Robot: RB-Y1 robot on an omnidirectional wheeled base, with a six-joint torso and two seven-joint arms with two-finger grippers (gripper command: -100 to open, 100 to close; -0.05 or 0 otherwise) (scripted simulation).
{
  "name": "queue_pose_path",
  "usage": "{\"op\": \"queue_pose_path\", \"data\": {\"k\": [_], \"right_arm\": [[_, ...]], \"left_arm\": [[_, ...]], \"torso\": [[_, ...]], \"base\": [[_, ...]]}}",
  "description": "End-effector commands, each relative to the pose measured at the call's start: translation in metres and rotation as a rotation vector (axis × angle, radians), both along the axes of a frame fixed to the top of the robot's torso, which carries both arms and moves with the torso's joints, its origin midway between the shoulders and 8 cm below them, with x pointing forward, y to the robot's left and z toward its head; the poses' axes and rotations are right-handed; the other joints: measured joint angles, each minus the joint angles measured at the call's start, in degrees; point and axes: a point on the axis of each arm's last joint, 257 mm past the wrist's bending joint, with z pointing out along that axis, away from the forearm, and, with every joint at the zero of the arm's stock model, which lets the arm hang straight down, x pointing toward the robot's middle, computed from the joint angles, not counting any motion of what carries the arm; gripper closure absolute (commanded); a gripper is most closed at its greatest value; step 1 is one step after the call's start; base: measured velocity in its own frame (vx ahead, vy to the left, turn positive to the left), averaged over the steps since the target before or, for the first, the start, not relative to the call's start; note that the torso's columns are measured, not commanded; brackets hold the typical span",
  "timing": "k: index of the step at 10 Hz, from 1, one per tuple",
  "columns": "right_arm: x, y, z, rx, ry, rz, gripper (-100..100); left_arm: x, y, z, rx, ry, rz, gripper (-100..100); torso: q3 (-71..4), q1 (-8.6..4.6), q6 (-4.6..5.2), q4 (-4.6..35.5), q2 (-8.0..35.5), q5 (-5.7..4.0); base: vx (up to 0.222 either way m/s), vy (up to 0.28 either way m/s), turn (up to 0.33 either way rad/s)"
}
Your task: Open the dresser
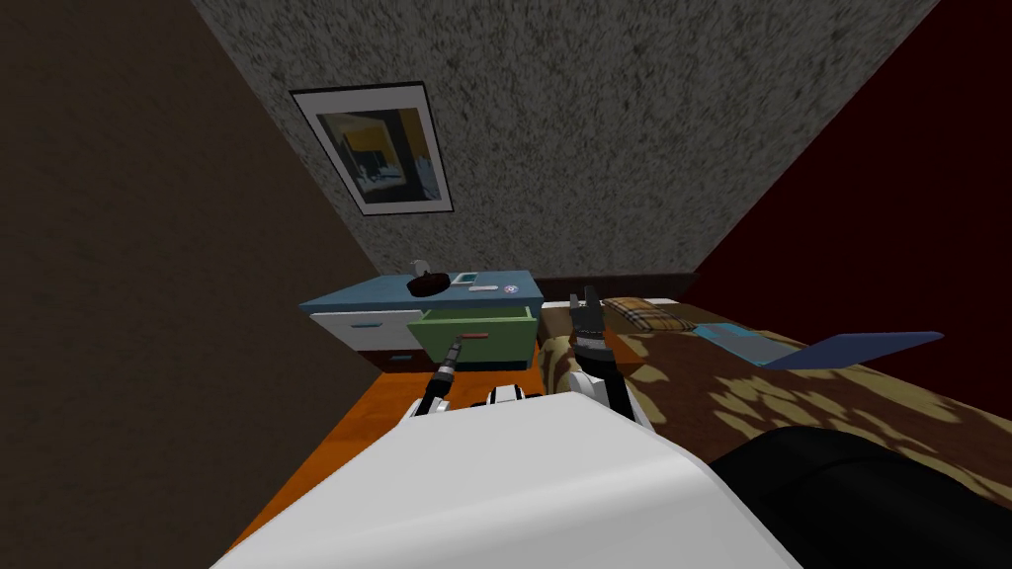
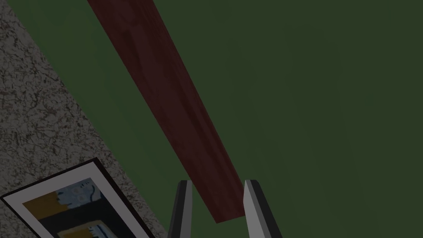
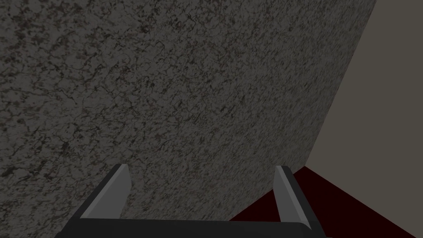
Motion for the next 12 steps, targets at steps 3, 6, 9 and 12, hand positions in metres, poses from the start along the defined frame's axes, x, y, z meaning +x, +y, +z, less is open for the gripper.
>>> {"op": "queue_pose_path", "data": {"k": [3,6,9,12], "right_arm": [[0.0,0.0,0.0,0.0,0.0,0.0,0],[0.0,0.0,0.0,0.0,0.0,0.0,0],[0.0,0.0,0.0,0.0,0.0,0.0,0],[0.0,0.0,0.0,0.0,0.0,0.0,0]], "left_arm": [[-0.005,0.0,-0.001,-0.016,0.006,-0.008,100],[-0.007,-0.002,0.0,-0.018,0.005,-0.013,100],[0.01,0.003,0.018,-0.019,0.012,-0.014,-100],[0.023,0.007,0.035,-0.019,0.012,-0.014,-100]], "torso": [[0.13,0.12,0.01,-0.06,0.25,0.1],[0.06,0.06,0.0,-0.03,0.09,0.06],[-0.15,-0.11,0.04,-0.08,-0.22,0.01],[0.01,0.01,0.05,-0.02,0.02,0.06]], "base": [[-0.086,0.011,0.015],[-0.15,0.019,0.015],[-0.048,-0.016,0.003],[-0.041,-0.011,0.001]]}}
